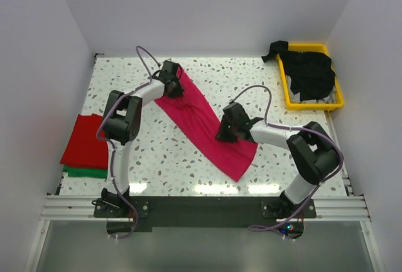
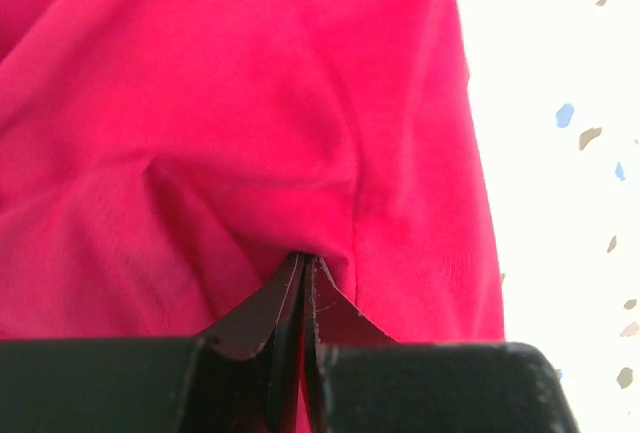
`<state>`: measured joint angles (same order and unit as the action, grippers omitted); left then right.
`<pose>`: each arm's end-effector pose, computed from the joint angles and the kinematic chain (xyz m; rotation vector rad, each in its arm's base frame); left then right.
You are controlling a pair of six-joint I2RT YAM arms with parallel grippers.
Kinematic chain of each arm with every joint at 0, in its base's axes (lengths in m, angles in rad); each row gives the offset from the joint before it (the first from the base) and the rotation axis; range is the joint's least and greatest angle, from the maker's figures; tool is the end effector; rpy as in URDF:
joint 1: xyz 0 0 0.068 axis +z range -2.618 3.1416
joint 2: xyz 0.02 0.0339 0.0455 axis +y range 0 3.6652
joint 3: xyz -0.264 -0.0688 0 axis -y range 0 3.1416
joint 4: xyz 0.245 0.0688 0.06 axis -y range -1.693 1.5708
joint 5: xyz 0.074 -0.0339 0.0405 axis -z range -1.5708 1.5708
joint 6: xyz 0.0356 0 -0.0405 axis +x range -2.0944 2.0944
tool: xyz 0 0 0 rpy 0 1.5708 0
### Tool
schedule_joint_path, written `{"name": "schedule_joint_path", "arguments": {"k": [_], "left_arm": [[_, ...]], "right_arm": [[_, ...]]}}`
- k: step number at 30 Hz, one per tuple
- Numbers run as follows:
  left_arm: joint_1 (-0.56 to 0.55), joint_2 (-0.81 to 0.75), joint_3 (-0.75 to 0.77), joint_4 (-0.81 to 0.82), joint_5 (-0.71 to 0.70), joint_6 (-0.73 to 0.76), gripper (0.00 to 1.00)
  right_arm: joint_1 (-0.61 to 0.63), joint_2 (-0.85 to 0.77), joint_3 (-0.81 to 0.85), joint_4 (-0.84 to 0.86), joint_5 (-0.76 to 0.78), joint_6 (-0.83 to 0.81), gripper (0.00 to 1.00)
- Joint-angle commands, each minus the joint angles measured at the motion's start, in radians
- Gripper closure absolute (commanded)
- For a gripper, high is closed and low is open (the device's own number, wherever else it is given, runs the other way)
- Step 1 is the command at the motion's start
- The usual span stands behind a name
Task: Fold and stack the t-shirts
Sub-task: Fold the tshirt
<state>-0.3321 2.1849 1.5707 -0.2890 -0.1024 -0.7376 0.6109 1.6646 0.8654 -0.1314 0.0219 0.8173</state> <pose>0.4499 -0.1513 0.1512 -0.5463 2.4369 -0.3313 0.2659 0.1852 0.1547 0.2763 2.5768 0.5412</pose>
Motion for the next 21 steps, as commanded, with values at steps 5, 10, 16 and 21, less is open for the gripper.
{"name": "schedule_joint_path", "arguments": {"k": [5, 10, 16, 21], "left_arm": [[0.05, 0.355, 0.423, -0.176, 0.252, 0.179, 0.86], [0.09, 0.458, 0.555, -0.144, 0.45, 0.179, 0.7], [0.142, 0.428, 0.511, 0.01, 0.588, 0.147, 0.58], [0.143, 0.423, 0.529, 0.051, 0.63, 0.142, 0.5]], "right_arm": [[0.113, 0.044, 0.081, 0.193, -0.1, 0.276, 0.72], [0.084, 0.069, 0.194, 0.092, -0.04, 0.214, 0.71], [0.043, 0.04, 0.219, 0.023, -0.03, 0.058, 0.68], [0.049, 0.043, 0.186, -0.004, -0.033, 0.003, 0.68]]}}
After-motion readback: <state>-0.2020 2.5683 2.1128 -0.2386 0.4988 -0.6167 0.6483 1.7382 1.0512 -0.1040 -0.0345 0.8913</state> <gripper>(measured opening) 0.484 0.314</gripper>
